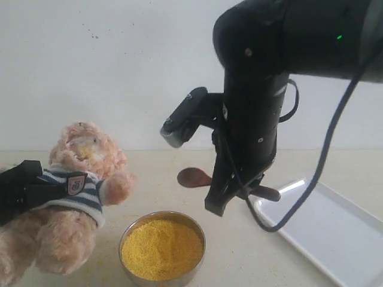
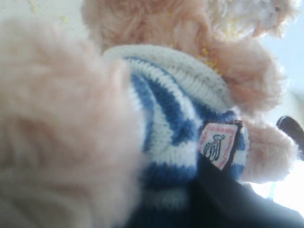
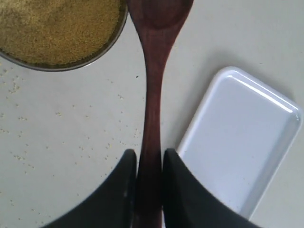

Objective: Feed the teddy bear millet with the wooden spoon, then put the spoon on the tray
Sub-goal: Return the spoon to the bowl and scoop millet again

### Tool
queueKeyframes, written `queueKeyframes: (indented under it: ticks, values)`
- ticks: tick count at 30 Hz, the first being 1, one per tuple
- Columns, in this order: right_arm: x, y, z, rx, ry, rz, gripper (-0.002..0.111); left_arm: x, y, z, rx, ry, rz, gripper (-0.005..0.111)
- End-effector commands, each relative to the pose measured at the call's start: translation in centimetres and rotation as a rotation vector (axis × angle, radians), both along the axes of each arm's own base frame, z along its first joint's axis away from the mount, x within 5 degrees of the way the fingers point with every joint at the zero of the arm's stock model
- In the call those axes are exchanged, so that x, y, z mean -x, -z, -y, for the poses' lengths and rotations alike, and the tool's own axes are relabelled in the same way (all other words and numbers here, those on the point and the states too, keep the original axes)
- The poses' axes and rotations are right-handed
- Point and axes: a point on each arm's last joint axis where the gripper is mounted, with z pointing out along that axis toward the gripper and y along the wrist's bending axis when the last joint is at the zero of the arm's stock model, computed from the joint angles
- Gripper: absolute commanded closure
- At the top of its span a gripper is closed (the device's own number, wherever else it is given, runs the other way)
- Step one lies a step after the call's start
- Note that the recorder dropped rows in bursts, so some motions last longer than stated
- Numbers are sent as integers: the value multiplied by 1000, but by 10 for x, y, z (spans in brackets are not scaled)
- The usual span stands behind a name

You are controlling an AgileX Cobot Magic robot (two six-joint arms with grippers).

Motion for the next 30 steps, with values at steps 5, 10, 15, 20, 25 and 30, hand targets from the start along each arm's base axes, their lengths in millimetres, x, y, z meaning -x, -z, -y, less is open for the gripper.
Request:
queueKeyframes:
  ticks: [5,10,15,20,25,30]
  values:
    - [-1,59,-44,134,-169,-19,109,-20,-10,-2,2,-15,48,103]
    - [2,84,-59,217,-200,-6,109,-30,2,-1,31,9,16,103]
    - [3,96,-62,218,-193,-45,109,-32,9,0,40,15,-6,103]
    - [5,97,-63,195,-170,-71,109,-32,9,0,44,18,-5,103]
    - [5,88,-60,181,-125,-44,109,-32,9,0,44,19,-5,103]
    - [7,85,-55,238,-126,-65,109,-32,9,0,10,44,25,103]
